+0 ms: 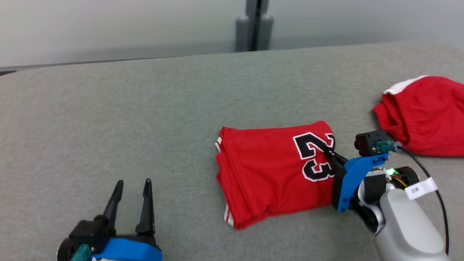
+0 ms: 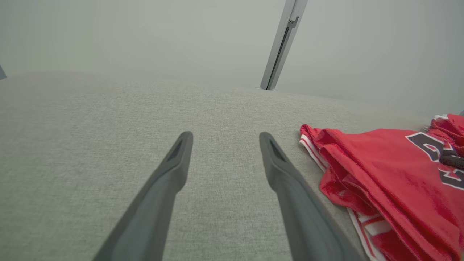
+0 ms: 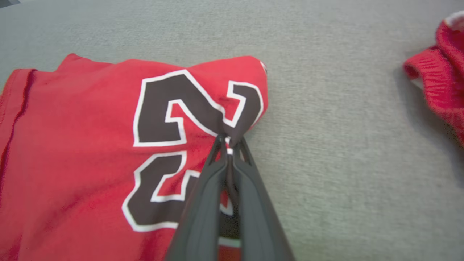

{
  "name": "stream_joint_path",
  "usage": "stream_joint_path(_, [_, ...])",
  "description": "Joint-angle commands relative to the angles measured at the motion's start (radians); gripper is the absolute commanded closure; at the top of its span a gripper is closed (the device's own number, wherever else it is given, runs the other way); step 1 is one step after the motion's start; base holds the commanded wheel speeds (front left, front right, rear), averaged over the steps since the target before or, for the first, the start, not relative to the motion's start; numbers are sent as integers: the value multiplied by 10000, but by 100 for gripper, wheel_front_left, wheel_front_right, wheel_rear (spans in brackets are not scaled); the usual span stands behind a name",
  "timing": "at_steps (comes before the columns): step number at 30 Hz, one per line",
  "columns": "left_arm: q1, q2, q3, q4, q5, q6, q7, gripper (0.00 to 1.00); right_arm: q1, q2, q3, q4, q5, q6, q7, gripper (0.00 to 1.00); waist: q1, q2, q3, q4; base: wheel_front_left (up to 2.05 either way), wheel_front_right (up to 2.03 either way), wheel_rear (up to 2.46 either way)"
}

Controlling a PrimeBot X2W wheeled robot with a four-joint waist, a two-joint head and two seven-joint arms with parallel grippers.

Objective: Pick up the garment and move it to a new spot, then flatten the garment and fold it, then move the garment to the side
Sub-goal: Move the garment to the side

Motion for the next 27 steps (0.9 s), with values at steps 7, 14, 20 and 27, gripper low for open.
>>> stream_joint_path(7, [-469,313,108,-247,218,-16,-4,0,-446,-574,-402,-713,-112,-5,-415,100,-1,0,641,-2140,0,0,0])
stream_joint_path(14, [-922,645,-2,-463,443,-36,312,0,-665,-461,-497,-1406,-35,-5,-791,100,-1,0,1241,-3527,0,0,0])
stream_joint_path(20, [-1069,795,-130,-576,524,-27,530,0,-977,-270,-163,-1773,67,-5,-994,100,-1,0,1402,-3797,0,0,0])
stream_joint_path(27, [-1074,825,-119,-596,471,63,539,0,-2196,-710,72,-1557,-168,-7,-450,100,-1,0,1359,-3320,0,0,0])
